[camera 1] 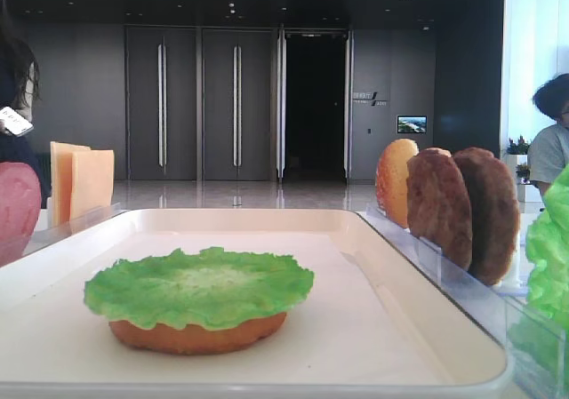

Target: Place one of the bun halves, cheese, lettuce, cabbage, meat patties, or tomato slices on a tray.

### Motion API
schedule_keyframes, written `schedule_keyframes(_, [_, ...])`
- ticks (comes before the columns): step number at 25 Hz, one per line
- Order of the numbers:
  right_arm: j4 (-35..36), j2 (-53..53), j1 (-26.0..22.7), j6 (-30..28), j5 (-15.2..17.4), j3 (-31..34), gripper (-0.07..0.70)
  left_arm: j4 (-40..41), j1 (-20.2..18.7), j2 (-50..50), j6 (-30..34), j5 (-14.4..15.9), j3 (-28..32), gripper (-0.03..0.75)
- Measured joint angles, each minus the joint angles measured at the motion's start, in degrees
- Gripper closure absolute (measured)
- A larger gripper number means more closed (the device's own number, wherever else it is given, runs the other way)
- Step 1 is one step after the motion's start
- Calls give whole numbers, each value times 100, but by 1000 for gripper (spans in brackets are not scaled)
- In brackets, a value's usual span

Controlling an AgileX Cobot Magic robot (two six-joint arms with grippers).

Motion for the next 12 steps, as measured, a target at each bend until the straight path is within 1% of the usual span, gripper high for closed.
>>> schedule_keyframes(4, [5, -624, 0, -25, 147, 215, 55, 0, 0, 0, 0, 0, 0, 722])
schedule_keyframes(9, [93, -1394, 0, -44, 158, 964, 56, 0, 0, 0, -10, 0, 0, 722])
schedule_keyframes(12, [210, -1893, 0, -97, 92, 1437, 57, 0, 0, 0, -103, 0, 0, 722])
